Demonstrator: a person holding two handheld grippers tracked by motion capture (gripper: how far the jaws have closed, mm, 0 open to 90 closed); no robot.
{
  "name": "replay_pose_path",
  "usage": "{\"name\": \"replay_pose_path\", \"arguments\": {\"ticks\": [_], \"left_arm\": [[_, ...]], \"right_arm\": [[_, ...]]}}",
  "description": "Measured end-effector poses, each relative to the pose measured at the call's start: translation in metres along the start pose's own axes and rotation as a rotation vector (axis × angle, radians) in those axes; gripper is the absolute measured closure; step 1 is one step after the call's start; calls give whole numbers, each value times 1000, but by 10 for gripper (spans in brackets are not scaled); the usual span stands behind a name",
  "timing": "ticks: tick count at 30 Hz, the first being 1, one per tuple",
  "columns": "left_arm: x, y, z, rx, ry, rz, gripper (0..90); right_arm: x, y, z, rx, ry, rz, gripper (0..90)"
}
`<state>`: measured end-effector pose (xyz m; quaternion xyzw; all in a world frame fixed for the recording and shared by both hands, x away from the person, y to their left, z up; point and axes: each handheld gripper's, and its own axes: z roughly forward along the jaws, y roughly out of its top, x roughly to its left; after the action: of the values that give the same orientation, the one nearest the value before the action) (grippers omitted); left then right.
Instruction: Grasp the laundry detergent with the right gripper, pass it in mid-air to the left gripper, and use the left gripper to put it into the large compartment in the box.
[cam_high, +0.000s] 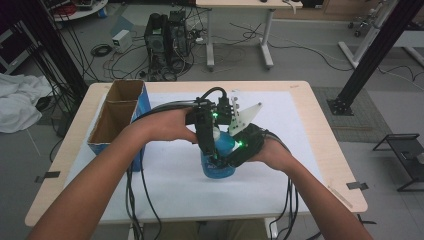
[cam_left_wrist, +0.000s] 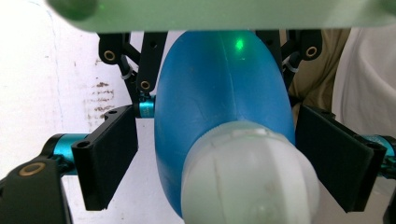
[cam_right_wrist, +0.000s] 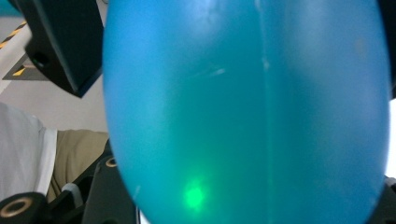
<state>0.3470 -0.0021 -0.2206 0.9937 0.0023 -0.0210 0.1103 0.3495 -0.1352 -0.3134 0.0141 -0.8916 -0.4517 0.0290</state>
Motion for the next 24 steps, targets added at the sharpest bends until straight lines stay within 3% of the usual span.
{"name": "replay_pose_path", "arguments": {"ticks": [4, 5, 12, 24], "left_arm": [[1, 0, 1, 13, -5, 15, 141], [2, 0, 1, 18, -5, 21, 142], [1, 1, 1, 13, 5, 20, 143], [-2, 2, 2, 3, 17, 26, 188]], "right_arm": [[0, 0, 0, -5, 1, 5, 439], [6, 2, 1, -23, 13, 78, 439], [4, 1, 0, -13, 11, 48, 439], [5, 1, 1, -25, 6, 63, 439]]}}
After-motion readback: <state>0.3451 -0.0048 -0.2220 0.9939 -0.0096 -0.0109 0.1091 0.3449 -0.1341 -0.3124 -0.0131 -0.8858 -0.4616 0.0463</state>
